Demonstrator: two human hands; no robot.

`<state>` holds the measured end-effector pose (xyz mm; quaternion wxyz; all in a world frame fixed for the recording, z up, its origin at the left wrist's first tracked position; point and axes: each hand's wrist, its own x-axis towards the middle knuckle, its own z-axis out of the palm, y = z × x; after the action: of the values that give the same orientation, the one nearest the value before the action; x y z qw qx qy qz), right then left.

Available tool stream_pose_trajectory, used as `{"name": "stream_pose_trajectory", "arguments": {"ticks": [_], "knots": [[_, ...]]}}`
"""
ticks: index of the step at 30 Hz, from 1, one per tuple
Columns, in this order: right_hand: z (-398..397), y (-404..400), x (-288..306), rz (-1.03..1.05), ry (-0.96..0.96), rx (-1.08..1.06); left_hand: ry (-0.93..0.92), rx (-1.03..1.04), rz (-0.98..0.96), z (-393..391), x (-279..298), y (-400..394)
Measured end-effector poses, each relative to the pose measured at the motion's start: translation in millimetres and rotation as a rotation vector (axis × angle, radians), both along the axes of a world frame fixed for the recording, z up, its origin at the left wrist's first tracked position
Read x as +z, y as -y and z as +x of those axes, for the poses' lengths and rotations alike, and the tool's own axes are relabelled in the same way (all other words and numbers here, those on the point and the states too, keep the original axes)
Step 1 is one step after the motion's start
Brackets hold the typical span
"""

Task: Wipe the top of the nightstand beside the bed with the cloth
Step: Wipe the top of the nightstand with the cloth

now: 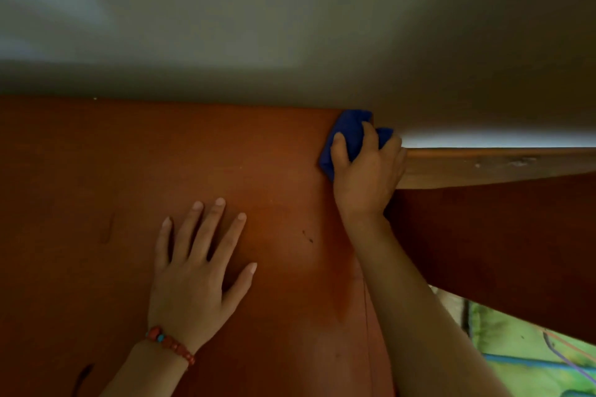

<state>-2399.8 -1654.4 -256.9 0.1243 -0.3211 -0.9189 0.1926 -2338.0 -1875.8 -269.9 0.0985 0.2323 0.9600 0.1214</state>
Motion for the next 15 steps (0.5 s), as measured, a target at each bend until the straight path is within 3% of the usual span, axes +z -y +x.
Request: {"name": "stream_pose_trajectory", "arguments": {"ticks": [3, 8, 12, 15], "knots": [[-17.1, 10.1, 2.6, -0.036, -0.003, -0.004, 0.001, 0.012, 0.008, 1.4, -1.0, 1.4], [-26.9, 22.1, -0.3, 0.045, 0.027, 0.273, -0.034, 0.01, 0.023, -0.7, -1.7, 3.4], [-13.8, -13.0, 0.7, -0.051, -0.046, 0.02, -0.034, 0.028, 0.027, -0.3, -2.4, 3.0], [-24.5, 15.3, 0.9, -0.017, 0.036, 0.15, -0.058, 0.019, 0.024, 0.0, -3.3, 3.2]]}}
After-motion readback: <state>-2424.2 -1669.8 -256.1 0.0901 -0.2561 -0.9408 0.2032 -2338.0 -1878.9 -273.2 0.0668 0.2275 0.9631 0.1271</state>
